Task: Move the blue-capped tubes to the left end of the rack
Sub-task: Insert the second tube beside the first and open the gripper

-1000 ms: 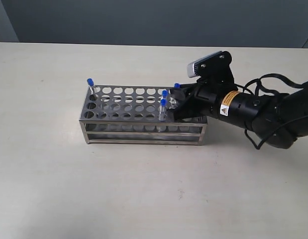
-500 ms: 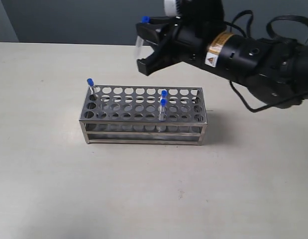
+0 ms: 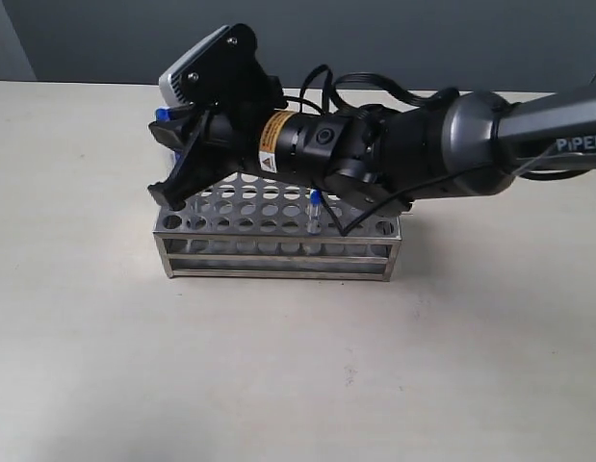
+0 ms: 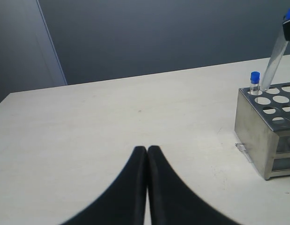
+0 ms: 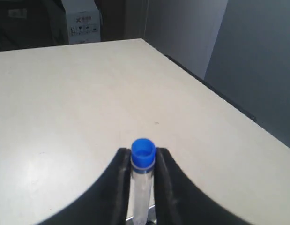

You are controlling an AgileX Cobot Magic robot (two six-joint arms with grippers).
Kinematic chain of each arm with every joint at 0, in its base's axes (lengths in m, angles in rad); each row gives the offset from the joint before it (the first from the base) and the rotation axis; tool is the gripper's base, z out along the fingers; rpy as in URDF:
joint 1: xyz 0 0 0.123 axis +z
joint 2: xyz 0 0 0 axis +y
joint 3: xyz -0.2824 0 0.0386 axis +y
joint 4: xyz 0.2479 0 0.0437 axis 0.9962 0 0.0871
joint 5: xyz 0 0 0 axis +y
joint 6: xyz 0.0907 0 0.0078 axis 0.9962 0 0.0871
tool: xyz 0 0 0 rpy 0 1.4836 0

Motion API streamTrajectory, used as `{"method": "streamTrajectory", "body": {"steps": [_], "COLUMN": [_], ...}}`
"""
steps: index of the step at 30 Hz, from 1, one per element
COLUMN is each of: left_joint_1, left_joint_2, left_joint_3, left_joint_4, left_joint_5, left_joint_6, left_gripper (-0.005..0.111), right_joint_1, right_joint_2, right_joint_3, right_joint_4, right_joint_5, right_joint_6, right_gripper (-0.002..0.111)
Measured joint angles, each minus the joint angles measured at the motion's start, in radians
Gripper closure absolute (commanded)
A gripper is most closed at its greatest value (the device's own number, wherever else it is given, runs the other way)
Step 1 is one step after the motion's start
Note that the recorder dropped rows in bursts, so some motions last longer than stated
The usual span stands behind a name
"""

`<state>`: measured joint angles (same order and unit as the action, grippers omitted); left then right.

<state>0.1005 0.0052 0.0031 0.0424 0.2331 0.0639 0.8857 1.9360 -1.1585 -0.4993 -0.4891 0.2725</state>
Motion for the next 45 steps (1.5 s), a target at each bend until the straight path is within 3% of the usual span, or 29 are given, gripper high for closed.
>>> {"method": "streamTrajectory", "body": {"steps": [34, 40, 45], "left_joint_1": [0.000, 0.000, 0.000], "left_joint_2": [0.000, 0.000, 0.000], "left_joint_3": [0.000, 0.000, 0.000], "left_joint_4": [0.000, 0.000, 0.000], "left_joint_5": [0.000, 0.000, 0.000], "left_joint_6": [0.000, 0.000, 0.000], "left_gripper": [0.106, 0.106, 0.106], "right_joint_1": [0.002, 0.002, 0.002], "right_joint_2": [0.168, 0.168, 0.168], "right_joint_3": [-0.106, -0.109, -0.109], "right_joint_4": [0.011, 0.002, -0.007], "right_joint_5": [0.055, 0.109, 0.123], "right_joint_6": [0.012, 0.015, 0.015], "right_gripper": [0.108, 0.080, 0.078]}}
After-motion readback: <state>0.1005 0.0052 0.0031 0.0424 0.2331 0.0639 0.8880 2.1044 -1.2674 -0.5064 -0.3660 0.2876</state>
